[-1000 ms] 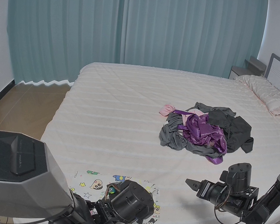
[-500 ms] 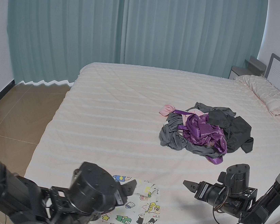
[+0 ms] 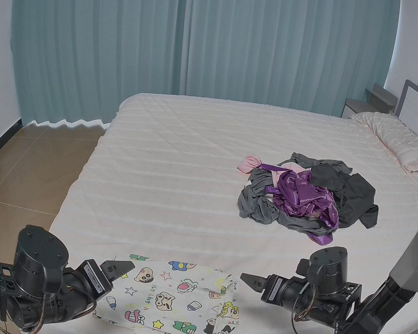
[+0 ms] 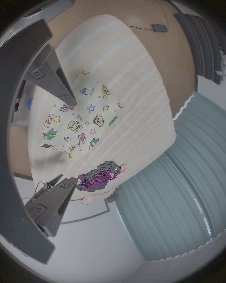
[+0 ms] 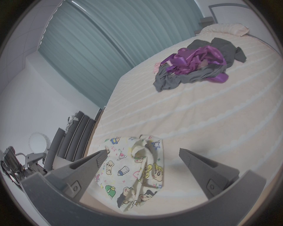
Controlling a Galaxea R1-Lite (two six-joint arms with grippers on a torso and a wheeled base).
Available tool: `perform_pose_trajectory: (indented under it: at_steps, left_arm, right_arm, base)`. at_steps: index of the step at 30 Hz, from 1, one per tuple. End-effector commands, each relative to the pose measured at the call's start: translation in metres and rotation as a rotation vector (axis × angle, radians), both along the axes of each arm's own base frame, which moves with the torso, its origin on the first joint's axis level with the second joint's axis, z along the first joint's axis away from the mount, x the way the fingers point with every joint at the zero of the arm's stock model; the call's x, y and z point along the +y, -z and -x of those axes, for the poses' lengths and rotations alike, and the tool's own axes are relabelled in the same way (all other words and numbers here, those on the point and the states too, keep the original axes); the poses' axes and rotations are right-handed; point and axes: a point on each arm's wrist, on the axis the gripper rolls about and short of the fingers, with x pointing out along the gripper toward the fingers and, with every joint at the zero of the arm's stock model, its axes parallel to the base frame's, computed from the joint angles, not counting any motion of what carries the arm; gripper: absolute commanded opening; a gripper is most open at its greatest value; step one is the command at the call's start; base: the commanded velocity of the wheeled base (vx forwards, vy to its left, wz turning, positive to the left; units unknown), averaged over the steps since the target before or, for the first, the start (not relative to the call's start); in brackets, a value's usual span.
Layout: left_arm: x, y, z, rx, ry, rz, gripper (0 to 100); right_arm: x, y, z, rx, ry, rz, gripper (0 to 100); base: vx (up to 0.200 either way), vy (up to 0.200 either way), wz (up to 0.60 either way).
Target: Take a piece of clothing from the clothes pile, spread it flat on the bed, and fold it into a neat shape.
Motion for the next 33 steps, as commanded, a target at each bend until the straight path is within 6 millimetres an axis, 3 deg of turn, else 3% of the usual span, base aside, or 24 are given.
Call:
perform_pose_trajectory:
  at_steps: [1,11,20,30,31,33]
  left_arm:
    - [0.015,0.004,0.005,0.046,-0.029,0.05,100]
    - [0.024,0.017,0.014,0.161,0.062,0.091,100]
    - [0.031,0.017,0.009,0.171,0.032,0.114,100]
    - [0.032,0.017,0.008,0.169,0.027,0.114,100]
    - [0.032,0.017,0.008,0.169,0.027,0.114,100]
    - [0.032,0.017,0.008,0.169,0.027,0.114,100]
  right_arm:
    - [0.023,0.023,0.001,0.046,-0.062,0.027,100]
    - [0.053,0.032,0.008,0.064,-0.125,0.005,100]
    - [0.058,0.052,0.009,0.103,-0.135,0.038,100]
    - [0.077,0.057,0.008,0.092,-0.173,0.03,100]
    - [0.078,0.058,0.008,0.091,-0.175,0.03,0]
    - [0.08,0.058,0.008,0.088,-0.177,0.028,0]
  base:
    - [-0.2,0.0,0.0]
    - [-0.02,0.0,0.0]
    - [0.0,0.0,0.0]
    - [0.0,0.0,0.0]
    - [0.0,0.0,0.0]
    - [0.0,0.0,0.0]
